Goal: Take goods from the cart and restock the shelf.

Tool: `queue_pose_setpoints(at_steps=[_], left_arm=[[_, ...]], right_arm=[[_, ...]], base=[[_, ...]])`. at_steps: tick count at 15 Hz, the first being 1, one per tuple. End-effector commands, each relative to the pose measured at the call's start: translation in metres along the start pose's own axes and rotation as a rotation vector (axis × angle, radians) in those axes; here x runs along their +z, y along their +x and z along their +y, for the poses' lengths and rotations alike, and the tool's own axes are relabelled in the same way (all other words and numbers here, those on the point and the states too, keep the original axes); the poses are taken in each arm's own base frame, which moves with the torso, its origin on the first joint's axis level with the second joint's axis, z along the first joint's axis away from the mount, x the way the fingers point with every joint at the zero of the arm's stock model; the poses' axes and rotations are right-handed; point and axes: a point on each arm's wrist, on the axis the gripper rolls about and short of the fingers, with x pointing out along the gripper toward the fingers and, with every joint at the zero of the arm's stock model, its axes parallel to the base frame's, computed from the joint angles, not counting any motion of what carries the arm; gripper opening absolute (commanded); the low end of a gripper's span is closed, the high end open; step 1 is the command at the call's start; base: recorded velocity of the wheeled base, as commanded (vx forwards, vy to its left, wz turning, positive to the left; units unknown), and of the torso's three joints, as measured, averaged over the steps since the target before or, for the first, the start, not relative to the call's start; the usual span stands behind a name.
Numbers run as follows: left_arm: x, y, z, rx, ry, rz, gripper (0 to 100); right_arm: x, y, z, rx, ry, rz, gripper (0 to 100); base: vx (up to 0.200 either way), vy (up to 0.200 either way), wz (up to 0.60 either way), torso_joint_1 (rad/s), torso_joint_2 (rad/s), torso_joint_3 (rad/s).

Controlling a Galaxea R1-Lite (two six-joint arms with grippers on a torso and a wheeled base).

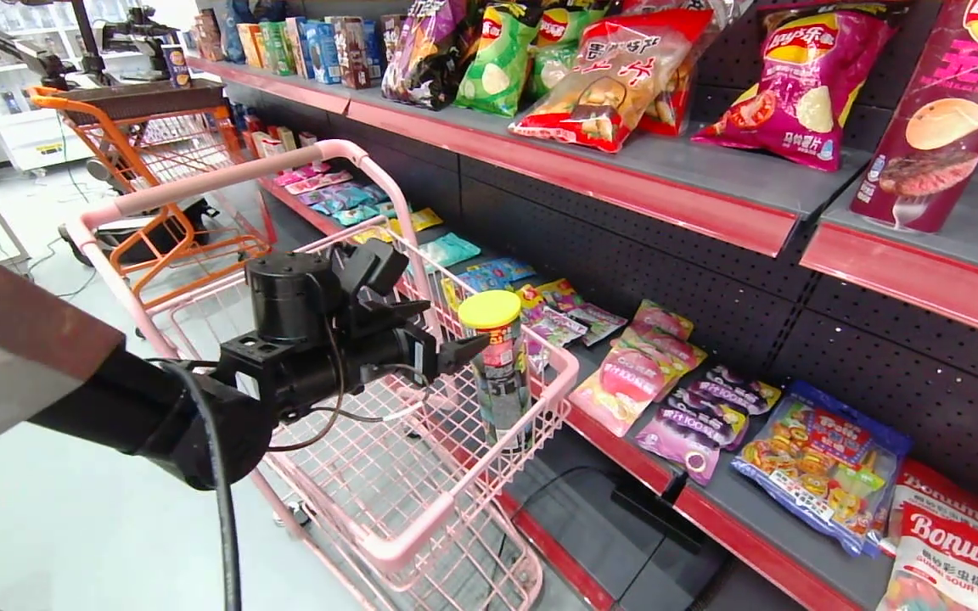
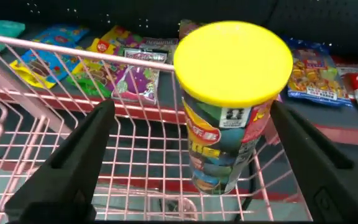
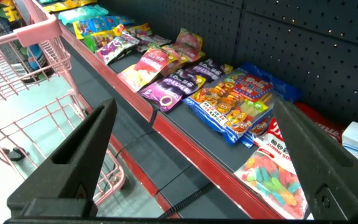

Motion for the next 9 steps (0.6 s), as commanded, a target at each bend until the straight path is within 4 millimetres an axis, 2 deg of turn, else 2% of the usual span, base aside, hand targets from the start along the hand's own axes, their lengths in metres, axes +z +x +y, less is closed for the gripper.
queue_pose_setpoints(at_steps=[1, 5, 9], left_arm=[[-0.018, 0.017, 0.001, -0.007, -0.009, 0.033, 100], [-0.018, 0.025, -0.01, -0.037, -0.056, 0.032, 100], [-0.02, 0.033, -0.01, -0.044, -0.054, 0.03, 100]], right_arm=[[0.0, 0.0, 0.0, 0.0, 0.0, 0.0, 100], [0.0, 0.0, 0.0, 0.0, 0.0, 0.0, 100], [0.0, 0.0, 0.0, 0.0, 0.0, 0.0, 100]], base=[[0.0, 0.0, 0.0, 0.0, 0.0, 0.0], [0.0, 0.0, 0.0, 0.0, 0.0, 0.0], [0.0, 0.0, 0.0, 0.0, 0.0, 0.0]])
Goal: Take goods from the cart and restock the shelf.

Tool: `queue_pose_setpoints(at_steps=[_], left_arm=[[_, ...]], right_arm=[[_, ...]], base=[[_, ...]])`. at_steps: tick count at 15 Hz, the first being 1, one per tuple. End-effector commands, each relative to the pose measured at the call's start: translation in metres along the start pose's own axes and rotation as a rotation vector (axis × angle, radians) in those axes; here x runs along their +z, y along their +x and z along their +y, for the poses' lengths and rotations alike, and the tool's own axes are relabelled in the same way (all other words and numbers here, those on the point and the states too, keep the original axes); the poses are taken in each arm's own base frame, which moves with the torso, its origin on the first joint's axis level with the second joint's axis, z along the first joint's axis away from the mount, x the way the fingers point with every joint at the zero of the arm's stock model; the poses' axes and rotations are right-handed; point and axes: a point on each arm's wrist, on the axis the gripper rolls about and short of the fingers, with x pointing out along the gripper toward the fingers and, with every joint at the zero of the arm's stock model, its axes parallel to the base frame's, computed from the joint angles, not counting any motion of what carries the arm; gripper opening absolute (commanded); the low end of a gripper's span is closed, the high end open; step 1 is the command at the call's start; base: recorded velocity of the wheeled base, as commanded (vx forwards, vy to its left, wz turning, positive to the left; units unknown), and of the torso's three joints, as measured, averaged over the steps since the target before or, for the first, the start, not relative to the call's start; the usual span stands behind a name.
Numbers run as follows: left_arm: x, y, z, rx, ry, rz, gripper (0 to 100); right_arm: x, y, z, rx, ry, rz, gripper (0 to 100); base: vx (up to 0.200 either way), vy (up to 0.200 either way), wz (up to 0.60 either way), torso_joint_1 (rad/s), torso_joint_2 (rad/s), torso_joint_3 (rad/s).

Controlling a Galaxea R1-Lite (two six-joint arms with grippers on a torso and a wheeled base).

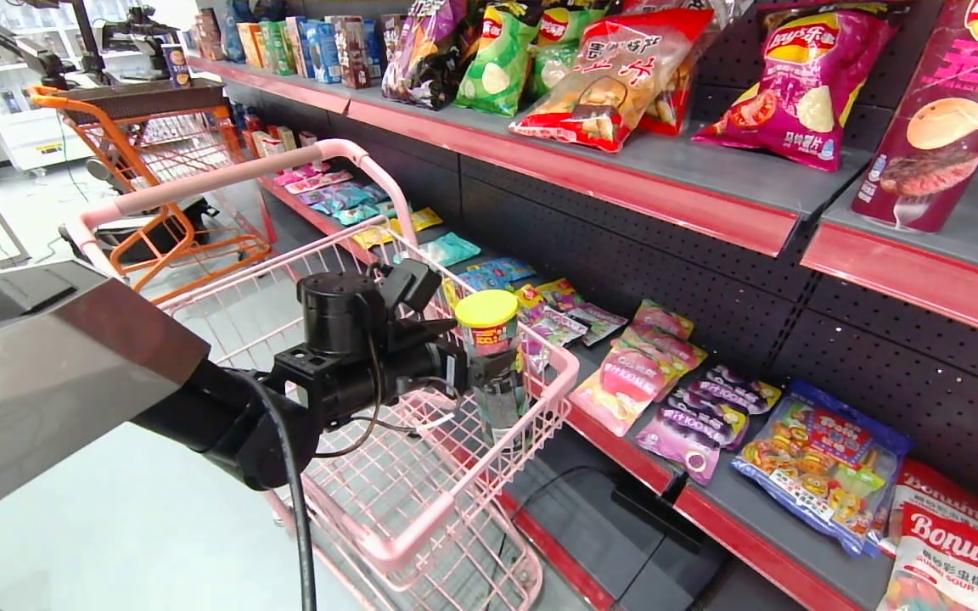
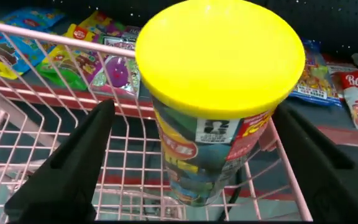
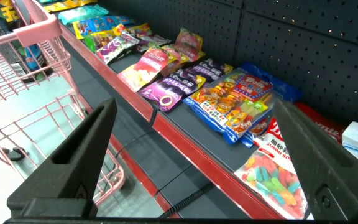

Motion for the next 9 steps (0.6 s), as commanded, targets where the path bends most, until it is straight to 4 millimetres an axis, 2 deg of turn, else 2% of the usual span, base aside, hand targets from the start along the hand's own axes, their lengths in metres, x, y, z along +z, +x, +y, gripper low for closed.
queue_pose_setpoints(at_steps=[1, 5, 9], left_arm=[[-0.001, 0.006, 0.001, -0.003, 0.002, -0.004, 100], [0.0, 0.016, 0.005, -0.002, 0.005, -0.015, 100], [-0.006, 0.021, -0.001, -0.008, 0.005, -0.003, 100]], right_arm=[[0.0, 0.0, 0.0, 0.001, -0.001, 0.0, 100], [0.0, 0.0, 0.0, 0.001, -0.001, 0.0, 100], [0.0, 0.0, 0.0, 0.001, -0.001, 0.0, 100]], base=[[0.0, 0.0, 0.0, 0.0, 0.0, 0.0], [0.0, 0.0, 0.0, 0.0, 0.0, 0.0], [0.0, 0.0, 0.0, 0.0, 0.0, 0.0]])
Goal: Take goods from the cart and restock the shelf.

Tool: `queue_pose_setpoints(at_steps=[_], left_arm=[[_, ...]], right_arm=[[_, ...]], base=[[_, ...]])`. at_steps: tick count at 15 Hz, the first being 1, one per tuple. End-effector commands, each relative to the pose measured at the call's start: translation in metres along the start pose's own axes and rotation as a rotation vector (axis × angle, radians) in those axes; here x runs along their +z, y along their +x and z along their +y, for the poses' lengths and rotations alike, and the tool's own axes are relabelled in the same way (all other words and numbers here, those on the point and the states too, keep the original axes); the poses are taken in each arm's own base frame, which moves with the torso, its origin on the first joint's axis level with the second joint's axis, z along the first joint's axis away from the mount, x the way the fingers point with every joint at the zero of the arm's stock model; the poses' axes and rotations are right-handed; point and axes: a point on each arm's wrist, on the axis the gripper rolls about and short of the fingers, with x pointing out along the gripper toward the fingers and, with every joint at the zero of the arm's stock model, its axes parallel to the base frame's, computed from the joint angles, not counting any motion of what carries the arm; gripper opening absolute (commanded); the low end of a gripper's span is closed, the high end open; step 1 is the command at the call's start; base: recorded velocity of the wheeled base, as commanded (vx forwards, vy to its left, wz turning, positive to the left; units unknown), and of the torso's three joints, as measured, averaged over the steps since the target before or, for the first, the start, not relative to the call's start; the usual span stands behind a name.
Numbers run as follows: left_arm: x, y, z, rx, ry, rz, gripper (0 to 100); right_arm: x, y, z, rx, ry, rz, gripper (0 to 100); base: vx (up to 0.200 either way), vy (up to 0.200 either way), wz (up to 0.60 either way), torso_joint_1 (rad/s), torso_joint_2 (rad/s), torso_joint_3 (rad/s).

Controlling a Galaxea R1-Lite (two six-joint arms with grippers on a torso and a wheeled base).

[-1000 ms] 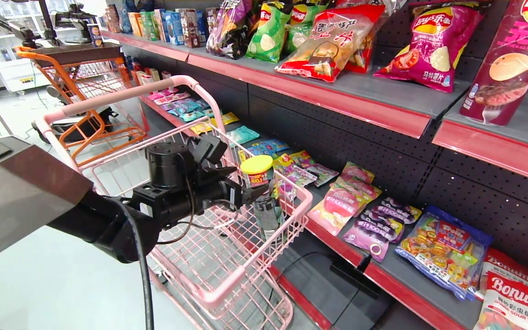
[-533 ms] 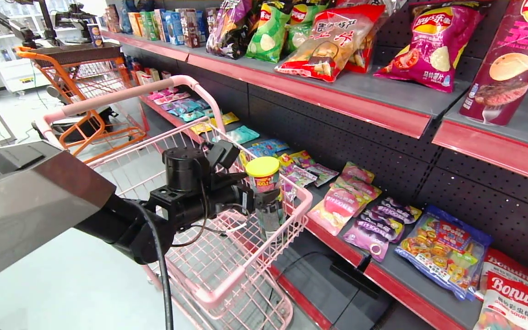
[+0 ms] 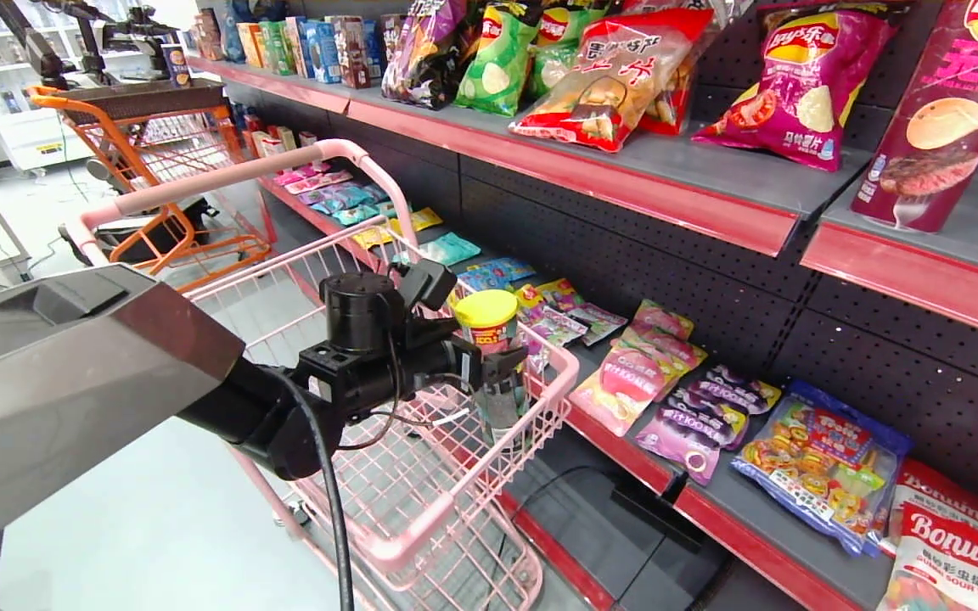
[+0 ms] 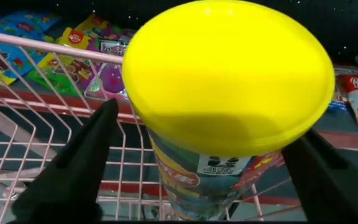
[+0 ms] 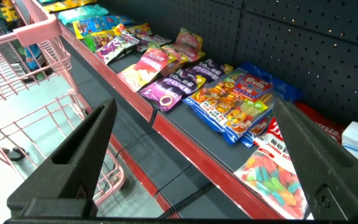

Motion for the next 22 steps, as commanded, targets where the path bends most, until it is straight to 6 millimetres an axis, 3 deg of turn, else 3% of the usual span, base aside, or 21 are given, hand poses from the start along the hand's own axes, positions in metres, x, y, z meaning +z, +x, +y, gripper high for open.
queue_pose_setpoints(at_steps=[1, 6, 9, 13, 15, 16, 19, 22], left_arm=[[-0.003, 0.002, -0.002, -0.004, -0.001, 0.007, 0], [0.003, -0.004, -0.007, 0.012, 0.0, -0.003, 0], [0.052, -0.037, -0.014, 0.049, -0.029, -0.1, 0], [0.125, -0.124, -0.016, 0.136, -0.019, -0.187, 0], [0.148, -0.172, -0.022, 0.18, 0.0, -0.255, 0], [0.153, -0.186, -0.025, 0.191, 0.004, -0.269, 0], [0.158, -0.284, -0.059, 0.271, 0.006, -0.292, 0], [0.144, -0.33, -0.079, 0.324, 0.01, -0.313, 0]], right_arm=[[0.0, 0.0, 0.0, 0.001, -0.002, 0.0, 100], [0.0, 0.0, 0.0, 0.001, -0.002, 0.0, 100], [0.0, 0.0, 0.0, 0.002, 0.0, 0.0, 100], [0.0, 0.0, 0.0, 0.001, 0.001, 0.0, 100], [0.0, 0.0, 0.0, 0.001, 0.001, 0.0, 100], [0.0, 0.0, 0.0, 0.001, 0.001, 0.0, 100], [0.0, 0.0, 0.0, 0.001, 0.001, 0.0, 100], [0.0, 0.0, 0.0, 0.001, 0.001, 0.0, 100]], base=[[0.0, 0.0, 0.0, 0.0, 0.0, 0.0], [0.0, 0.0, 0.0, 0.0, 0.0, 0.0], [0.0, 0.0, 0.0, 0.0, 0.0, 0.0], [0.0, 0.0, 0.0, 0.0, 0.0, 0.0], [0.0, 0.0, 0.0, 0.0, 0.0, 0.0], [0.0, 0.0, 0.0, 0.0, 0.0, 0.0], [0.0, 0.0, 0.0, 0.0, 0.0, 0.0], [0.0, 0.0, 0.0, 0.0, 0.0, 0.0]])
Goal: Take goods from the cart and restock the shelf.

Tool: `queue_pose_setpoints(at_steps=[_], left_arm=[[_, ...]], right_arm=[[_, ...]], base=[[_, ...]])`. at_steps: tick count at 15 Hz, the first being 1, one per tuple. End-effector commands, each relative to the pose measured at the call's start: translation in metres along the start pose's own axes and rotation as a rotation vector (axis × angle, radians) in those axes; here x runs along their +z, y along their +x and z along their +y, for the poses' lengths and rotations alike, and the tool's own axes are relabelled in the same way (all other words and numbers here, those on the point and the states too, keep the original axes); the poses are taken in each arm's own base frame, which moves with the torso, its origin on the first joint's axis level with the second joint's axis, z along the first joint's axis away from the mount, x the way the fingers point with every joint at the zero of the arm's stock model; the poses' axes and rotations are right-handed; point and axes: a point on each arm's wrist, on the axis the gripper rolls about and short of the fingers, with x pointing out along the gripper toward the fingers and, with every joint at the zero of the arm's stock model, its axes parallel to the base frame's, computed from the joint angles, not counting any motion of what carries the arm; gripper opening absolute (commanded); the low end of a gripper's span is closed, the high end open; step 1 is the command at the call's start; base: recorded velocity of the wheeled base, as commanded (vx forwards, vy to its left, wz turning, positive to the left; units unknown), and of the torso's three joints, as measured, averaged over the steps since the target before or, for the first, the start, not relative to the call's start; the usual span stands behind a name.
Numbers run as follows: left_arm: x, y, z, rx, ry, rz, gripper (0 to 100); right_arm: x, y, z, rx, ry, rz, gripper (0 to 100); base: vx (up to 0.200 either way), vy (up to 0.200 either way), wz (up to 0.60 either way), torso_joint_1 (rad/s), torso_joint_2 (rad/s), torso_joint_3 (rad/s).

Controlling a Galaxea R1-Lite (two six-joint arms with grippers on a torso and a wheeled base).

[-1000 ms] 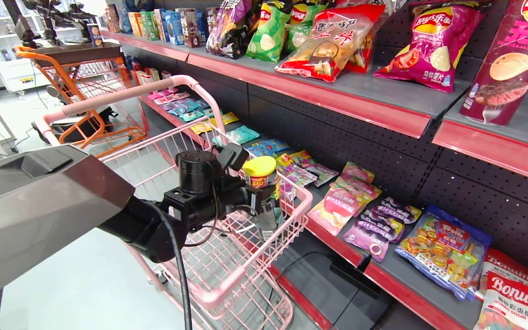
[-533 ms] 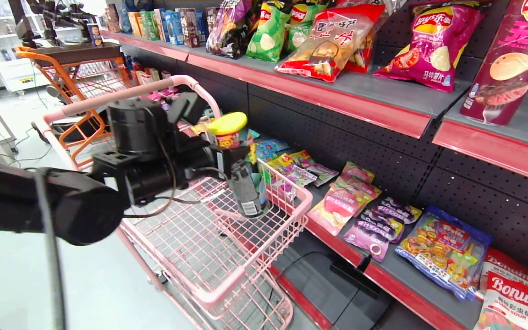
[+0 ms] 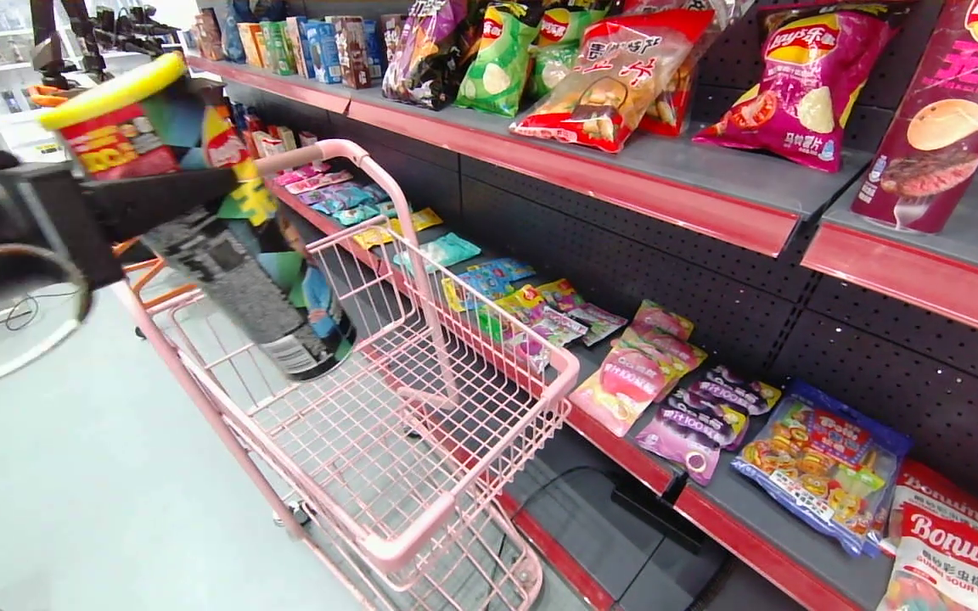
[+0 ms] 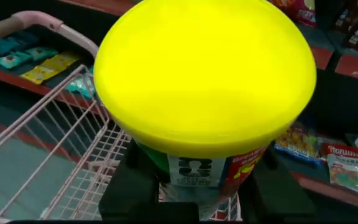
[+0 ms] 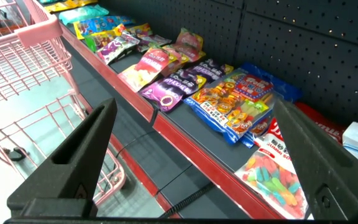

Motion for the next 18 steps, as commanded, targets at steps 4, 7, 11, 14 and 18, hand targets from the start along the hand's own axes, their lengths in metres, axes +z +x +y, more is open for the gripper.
queue_pose_setpoints(at_steps=[4, 7, 11, 14, 18], left_arm=[[-0.018, -0.107, -0.016, 0.211, 0.043, -0.14, 0], [-0.051, -0.141, -0.021, 0.326, 0.061, -0.147, 0], [-0.057, -0.155, -0.021, 0.553, 0.057, -0.049, 0], [-0.057, -0.151, -0.015, 0.763, 0.113, -0.008, 0], [-0.063, -0.156, -0.014, 0.854, 0.128, 0.031, 0]], right_arm=[[0.0, 0.0, 0.0, 0.0, -0.001, 0.0, 100], [0.0, 0.0, 0.0, 0.0, -0.001, 0.0, 100], [0.0, 0.0, 0.0, 0.0, 0.004, 0.0, 100], [0.0, 0.0, 0.0, 0.0, 0.005, 0.0, 100], [0.0, 0.0, 0.0, -0.001, 0.01, -0.001, 100]], base=[[0.0, 0.0, 0.0, 0.0, 0.0, 0.0], [0.0, 0.0, 0.0, 0.0, 0.0, 0.0], [0.0, 0.0, 0.0, 0.0, 0.0, 0.0], [0.0, 0.0, 0.0, 0.0, 0.0, 0.0], [0.0, 0.0, 0.0, 0.0, 0.0, 0.0]])
